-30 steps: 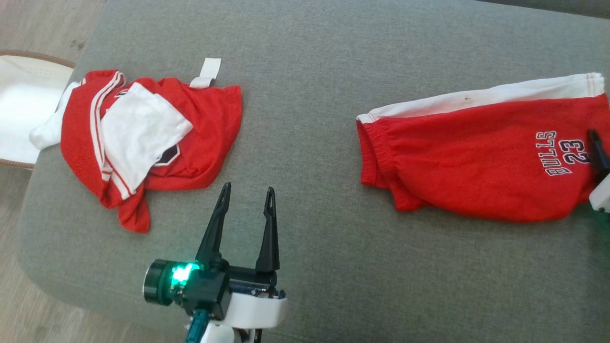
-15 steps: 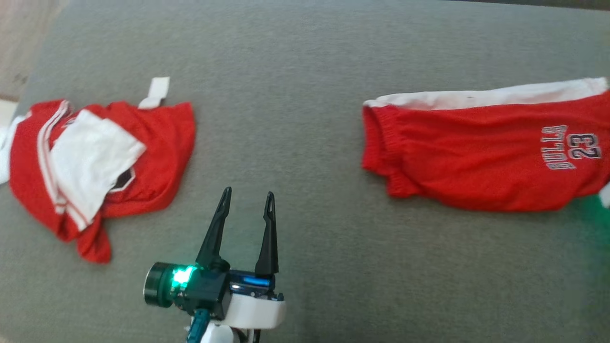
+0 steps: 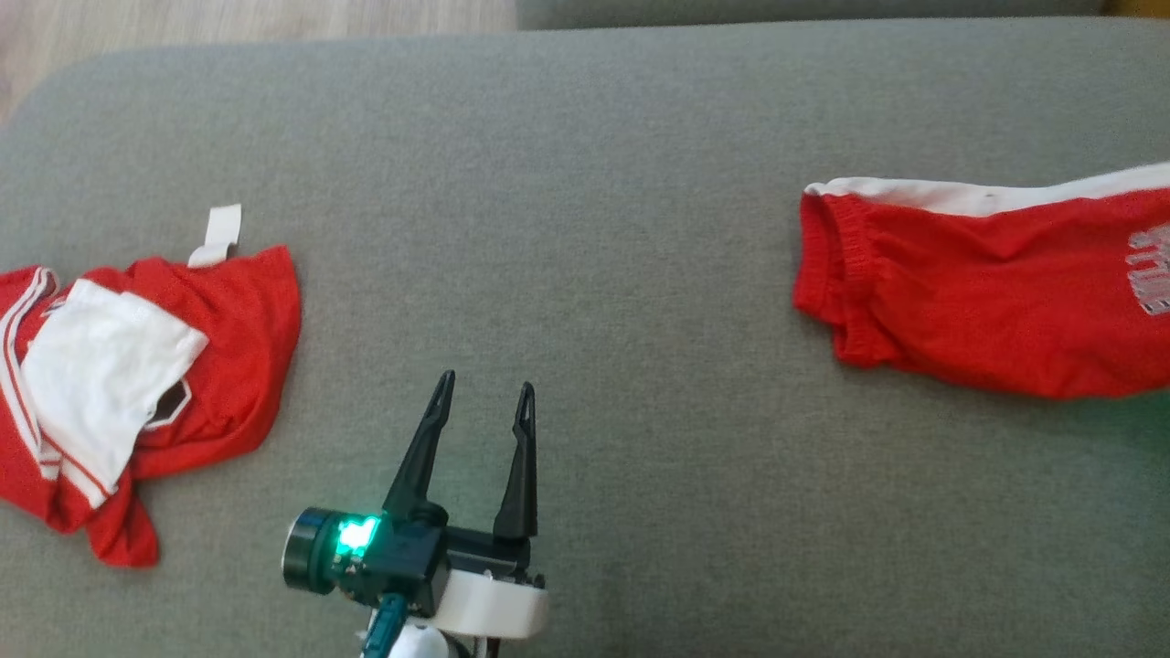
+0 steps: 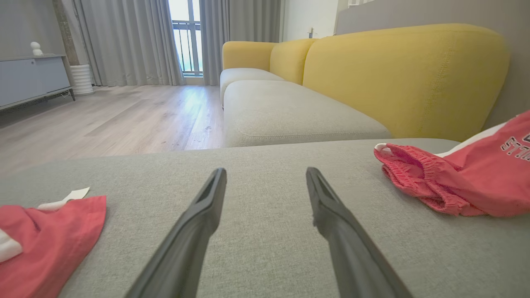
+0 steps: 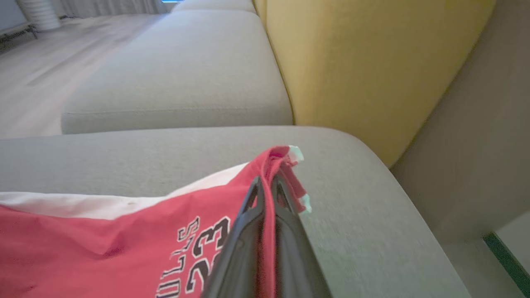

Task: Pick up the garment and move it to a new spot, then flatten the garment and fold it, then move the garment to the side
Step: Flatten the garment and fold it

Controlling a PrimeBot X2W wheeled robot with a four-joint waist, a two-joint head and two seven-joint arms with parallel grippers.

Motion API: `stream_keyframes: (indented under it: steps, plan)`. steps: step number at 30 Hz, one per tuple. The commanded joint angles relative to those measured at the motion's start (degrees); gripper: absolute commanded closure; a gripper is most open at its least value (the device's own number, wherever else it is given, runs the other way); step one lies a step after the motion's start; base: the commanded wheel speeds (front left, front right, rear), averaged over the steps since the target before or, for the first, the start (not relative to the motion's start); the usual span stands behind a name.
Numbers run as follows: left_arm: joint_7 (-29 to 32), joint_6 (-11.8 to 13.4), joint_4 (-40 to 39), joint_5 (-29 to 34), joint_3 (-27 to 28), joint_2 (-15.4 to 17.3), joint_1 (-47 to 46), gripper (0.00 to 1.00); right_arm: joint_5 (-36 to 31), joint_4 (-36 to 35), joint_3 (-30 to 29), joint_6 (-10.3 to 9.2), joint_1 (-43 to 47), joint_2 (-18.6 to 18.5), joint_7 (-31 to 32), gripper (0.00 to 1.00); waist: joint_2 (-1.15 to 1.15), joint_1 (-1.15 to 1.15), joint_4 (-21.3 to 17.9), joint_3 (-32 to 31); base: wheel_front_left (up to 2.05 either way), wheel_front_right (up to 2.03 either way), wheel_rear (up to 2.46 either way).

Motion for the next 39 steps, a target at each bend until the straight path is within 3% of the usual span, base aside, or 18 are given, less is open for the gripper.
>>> stream_keyframes:
  steps: [1, 16, 17, 18, 24, 31, 39]
  plan:
    - [-0.54, -0.31, -1.28, -0.06, 1.52, -0.21, 0.04, 0.0, -0.83, -1.73, 0.81, 0.39, -1.46, -1.67, -0.89, 1.0, 0.0, 0.0, -0.54, -0.95, 0.0, 0.0, 0.0]
    - [-0.55, -1.05, -0.02, -2.57, -0.45, -0.21, 1.95, 0.0, -6.99, -23.85, 9.62, 0.39, -1.3, 11.85, 7.27, 0.98, 0.0, 0.0, 0.8, -5.2, 0.0, 0.0, 0.0]
    - [-0.55, -1.06, 0.02, -2.63, -0.49, -0.21, 2.04, 0.0, -7.0, -24.78, 9.99, 0.39, -0.79, 12.79, 7.77, 0.74, 0.0, 0.0, 0.93, -5.2, 0.0, 0.0, 0.0]
    - [-0.55, -1.07, 0.12, -2.67, -0.57, -0.21, 2.1, 0.0, -7.17, -25.36, 10.12, 0.39, -0.4, 13.61, 8.19, 0.0, 0.0, 0.0, 1.06, -5.19, 0.0, 0.0, 0.0]
    - [-0.55, -0.75, 0.56, -3.01, -0.68, -0.21, 1.99, 0.0, -8.85, -29.03, 8.0, 0.39, 2.48, 14.76, 7.58, 0.0, 0.0, 0.0, 1.23, -5.41, 0.0, 0.0, 0.0]
    - [-0.55, 0.16, -0.19, -3.54, 1.63, -0.21, 3.16, 0.0, -12.84, -31.53, -2.93, 0.39, 8.32, 12.83, 0.23, 0.0, 0.0, 0.0, -0.5, -7.43, 0.0, 0.0, 0.0]
    - [-0.55, 1.16, -2.28, -4.4, 5.19, -0.21, 5.8, 0.0, -19.08, -32.24, -13.43, 0.39, 17.76, 16.48, -4.56, 0.0, 0.0, 0.0, -2.47, -11.32, 0.0, 0.0, 0.0]
